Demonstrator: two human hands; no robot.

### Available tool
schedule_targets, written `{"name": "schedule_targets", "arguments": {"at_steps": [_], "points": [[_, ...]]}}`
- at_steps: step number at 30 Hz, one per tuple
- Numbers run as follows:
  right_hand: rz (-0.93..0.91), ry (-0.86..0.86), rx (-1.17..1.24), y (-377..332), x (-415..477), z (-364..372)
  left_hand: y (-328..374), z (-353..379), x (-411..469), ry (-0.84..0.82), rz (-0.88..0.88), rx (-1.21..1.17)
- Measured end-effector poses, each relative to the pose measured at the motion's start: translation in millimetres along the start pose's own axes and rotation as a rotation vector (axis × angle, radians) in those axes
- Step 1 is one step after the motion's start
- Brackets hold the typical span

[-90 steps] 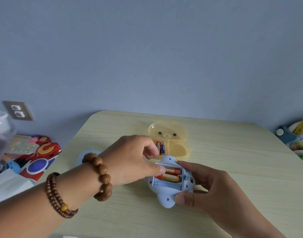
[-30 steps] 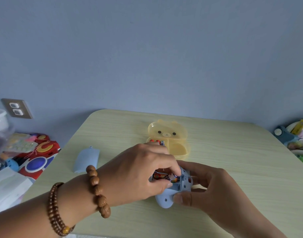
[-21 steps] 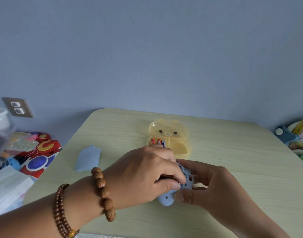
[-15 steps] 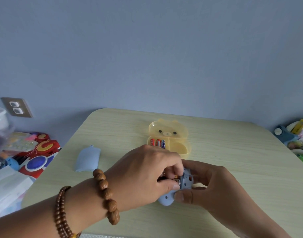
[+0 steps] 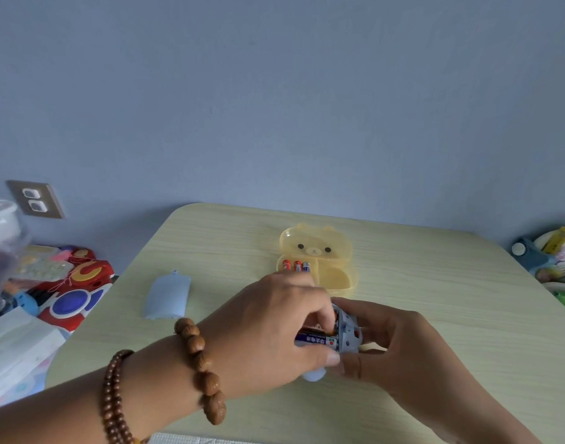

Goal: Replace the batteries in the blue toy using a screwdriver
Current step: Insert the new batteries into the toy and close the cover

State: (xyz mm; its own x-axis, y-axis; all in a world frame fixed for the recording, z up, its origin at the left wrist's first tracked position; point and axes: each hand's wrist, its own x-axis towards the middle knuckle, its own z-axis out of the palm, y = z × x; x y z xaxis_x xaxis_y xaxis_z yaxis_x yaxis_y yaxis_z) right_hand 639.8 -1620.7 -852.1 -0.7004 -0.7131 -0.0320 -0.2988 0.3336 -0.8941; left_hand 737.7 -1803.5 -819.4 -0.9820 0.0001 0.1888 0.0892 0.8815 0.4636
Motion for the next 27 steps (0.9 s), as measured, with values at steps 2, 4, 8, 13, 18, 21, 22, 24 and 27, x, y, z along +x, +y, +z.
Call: {"name": "schedule_targets", "arguments": {"at_steps": [2,4,8,13,18,21,22,24,27], "points": [[-0.001,-0.012,0.006,0,0,-1,-6,-3,-3,-0.026,-0.004,0.021],[0.008,-0.020,0.008,-1,0,-2,-10,-3,-7,-0.024,-0.006,0.048],[0.013,-0.056,0.028,-5,-2,-3,-10,1,-9,-0.025,-0.054,0.020],[0.034,-0.003,0.075,-4,0,-1,-9,3,-6,-0.011,-0.071,-0.029],[0.061,0.036,0.013,-4,0,3,-9,3,-6,-0.016,-0.082,-0.043],[0.071,0.045,-0.002,-4,2,4,-12,3,-4,-0.011,-0.091,-0.054],[0.071,0.047,-0.004,-4,2,5,-13,3,-4,-0.011,-0.095,-0.057],[0.071,0.055,-0.002,-5,2,7,-14,3,-4,-0.003,-0.096,-0.057],[0.067,0.032,-0.003,-10,2,6,-13,4,-5,0.006,-0.083,-0.044]]}}
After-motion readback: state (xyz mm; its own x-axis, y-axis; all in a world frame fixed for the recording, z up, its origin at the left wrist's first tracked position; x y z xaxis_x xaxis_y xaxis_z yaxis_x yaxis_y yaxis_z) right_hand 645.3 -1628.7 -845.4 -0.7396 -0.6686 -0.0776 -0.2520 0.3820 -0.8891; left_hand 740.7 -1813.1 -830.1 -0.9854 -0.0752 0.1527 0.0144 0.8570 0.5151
